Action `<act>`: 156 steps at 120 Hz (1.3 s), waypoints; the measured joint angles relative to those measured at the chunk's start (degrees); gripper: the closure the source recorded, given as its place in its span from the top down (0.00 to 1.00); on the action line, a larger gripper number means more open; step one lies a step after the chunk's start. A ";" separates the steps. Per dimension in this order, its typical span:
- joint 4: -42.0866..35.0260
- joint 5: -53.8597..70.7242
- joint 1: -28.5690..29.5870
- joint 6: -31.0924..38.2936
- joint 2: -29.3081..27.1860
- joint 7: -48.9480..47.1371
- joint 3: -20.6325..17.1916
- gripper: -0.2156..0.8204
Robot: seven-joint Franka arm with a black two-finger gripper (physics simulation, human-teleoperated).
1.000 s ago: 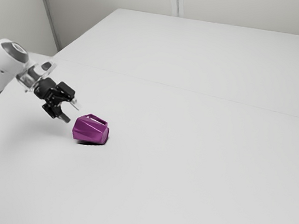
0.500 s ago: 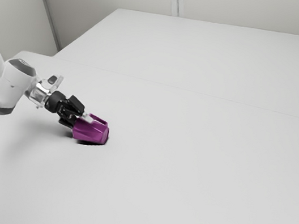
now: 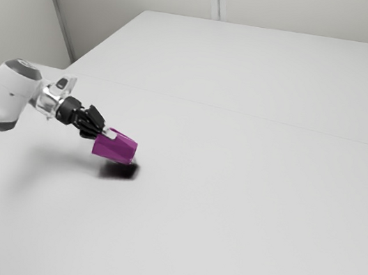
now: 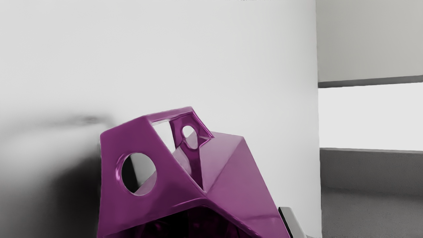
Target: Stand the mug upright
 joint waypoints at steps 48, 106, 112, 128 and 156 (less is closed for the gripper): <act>2.26 33.27 -0.76 10.72 -11.20 -10.20 -12.19 0.04; -6.14 60.80 -2.83 27.20 -13.51 -27.15 -20.03 0.03; -6.85 61.83 -3.00 27.97 -13.42 -28.34 -20.43 0.03; -7.70 63.20 -2.99 29.27 -12.43 -31.08 -20.68 0.03; -7.83 63.50 -3.44 30.45 -9.77 -34.44 -21.12 0.18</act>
